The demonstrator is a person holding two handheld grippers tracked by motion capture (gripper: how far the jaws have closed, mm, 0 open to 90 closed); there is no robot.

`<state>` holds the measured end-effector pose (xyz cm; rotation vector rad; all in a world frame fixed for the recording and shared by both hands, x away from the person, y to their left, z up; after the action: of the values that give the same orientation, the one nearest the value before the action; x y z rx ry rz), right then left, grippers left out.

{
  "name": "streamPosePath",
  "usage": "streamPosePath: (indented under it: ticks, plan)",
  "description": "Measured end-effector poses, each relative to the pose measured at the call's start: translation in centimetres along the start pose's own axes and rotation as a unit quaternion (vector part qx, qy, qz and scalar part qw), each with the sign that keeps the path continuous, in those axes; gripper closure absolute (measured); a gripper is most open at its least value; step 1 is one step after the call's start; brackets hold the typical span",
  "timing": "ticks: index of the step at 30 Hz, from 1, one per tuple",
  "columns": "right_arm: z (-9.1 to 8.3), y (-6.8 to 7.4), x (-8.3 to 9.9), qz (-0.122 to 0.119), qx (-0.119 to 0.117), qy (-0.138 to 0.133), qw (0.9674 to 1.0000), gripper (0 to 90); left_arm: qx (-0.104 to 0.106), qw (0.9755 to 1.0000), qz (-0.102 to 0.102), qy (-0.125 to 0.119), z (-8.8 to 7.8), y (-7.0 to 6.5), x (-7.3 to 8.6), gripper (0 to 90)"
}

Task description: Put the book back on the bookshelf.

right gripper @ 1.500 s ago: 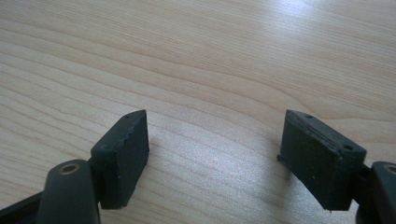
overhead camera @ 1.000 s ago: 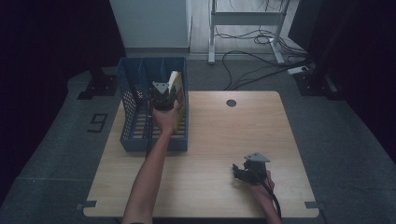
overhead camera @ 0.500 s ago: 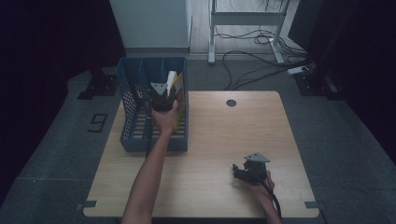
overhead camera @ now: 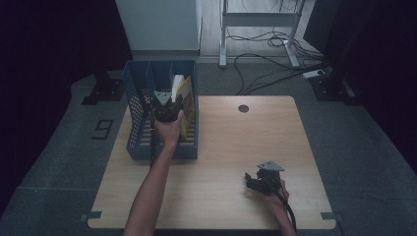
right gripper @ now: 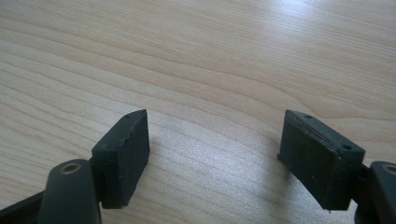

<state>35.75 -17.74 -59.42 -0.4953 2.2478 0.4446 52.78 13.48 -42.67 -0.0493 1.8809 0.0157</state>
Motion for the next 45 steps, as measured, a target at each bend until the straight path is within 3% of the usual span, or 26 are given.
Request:
streamPosePath:
  ticks: [8, 14, 18, 23, 31, 38, 45]
  plan:
    - [0.0, 0.0, 0.0, 0.000, 0.000, 0.000, 1.0000, 23.4, 0.002, 1.0000, -0.002, -0.001, -0.3, 0.0, 0.2, 58.1]
    - [0.0, 0.0, 0.0, 0.000, 0.000, 0.000, 1.0000, 23.4, 0.020, 0.9998, -0.003, -0.006, -0.9, 0.1, -0.1, 49.2]
    - [0.0, 0.0, 0.0, 0.000, 0.000, 0.000, 1.0000, 23.3, 0.039, 0.9992, -0.009, 0.005, -1.2, 0.2, 0.1, 46.0]
    - [0.0, 0.0, 0.0, 0.000, 0.000, 0.000, 1.0000, 23.4, 0.057, 0.9982, 0.000, 0.016, -1.9, 0.3, 0.6, 41.2]
    - [0.0, 0.0, 0.0, 0.000, 0.000, 0.000, 1.0000, 23.4, 0.079, 0.9966, 0.004, 0.026, -3.0, 0.3, 1.1, 38.8]
    - [0.0, 0.0, 0.0, 0.000, 0.000, 0.000, 1.0000, 23.3, 0.096, 0.9948, -0.009, 0.032, -4.0, 0.7, 1.8, 38.5]
    - [0.0, 0.0, 0.0, 0.001, 0.000, 0.000, 1.0000, 23.3, 0.115, 0.9926, 0.006, 0.041, -5.0, 0.9, 2.4, 38.2]
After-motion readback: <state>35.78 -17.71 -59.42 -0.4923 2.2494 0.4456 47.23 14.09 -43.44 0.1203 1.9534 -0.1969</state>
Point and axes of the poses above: each handheld gripper's, and its own axes: z roughly forward along the jaws, x roughly out of its underside, y roughly to its left, the point moved 6 cm from there along z, roughly forward along the jaws, and after that the axes turned 13 degrees about -x, right-handed, at the moved point
